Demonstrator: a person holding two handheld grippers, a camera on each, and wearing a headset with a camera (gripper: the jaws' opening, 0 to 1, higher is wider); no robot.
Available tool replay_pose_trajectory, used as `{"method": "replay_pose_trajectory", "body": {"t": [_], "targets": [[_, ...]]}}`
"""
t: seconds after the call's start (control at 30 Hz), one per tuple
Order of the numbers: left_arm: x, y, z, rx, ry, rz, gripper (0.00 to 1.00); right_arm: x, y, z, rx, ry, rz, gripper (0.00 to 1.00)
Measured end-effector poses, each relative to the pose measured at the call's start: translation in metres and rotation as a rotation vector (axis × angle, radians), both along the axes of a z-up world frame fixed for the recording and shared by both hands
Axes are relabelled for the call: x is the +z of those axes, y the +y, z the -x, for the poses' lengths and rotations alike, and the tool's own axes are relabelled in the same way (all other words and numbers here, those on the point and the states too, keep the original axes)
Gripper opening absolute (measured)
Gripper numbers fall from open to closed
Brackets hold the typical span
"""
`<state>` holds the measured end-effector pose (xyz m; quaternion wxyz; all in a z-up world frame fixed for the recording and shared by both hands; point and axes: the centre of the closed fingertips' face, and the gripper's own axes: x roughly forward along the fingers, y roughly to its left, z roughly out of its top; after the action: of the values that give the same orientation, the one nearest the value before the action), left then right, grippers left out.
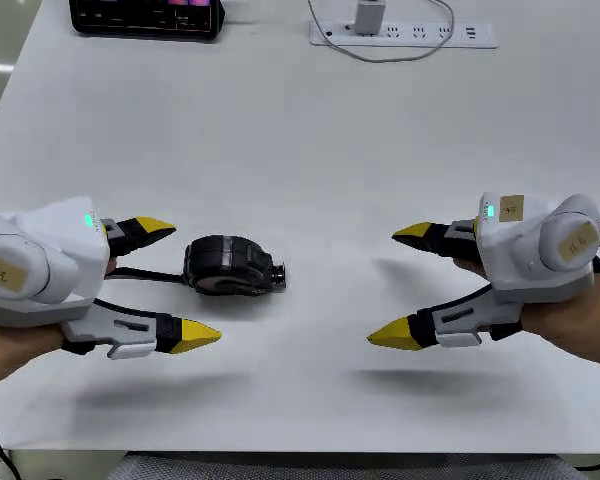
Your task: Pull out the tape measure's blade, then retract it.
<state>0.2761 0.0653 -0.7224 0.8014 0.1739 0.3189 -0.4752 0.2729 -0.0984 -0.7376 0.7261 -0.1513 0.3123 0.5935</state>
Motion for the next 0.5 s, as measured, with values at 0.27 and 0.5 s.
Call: {"method": "replay_pose_trajectory", "body": {"t": [0.27,0.5], "targets": [[-0.008,-0.002,-0.004,-0.035,0.006,-0.041,0.73,-0.003,0.006,-0.002,0.040,-0.009,0.023,0.75],[-0.011,-0.004,-0.009,-0.077,0.003,-0.075,0.69,-0.006,0.013,-0.002,0.079,-0.016,0.044,0.75]]}}
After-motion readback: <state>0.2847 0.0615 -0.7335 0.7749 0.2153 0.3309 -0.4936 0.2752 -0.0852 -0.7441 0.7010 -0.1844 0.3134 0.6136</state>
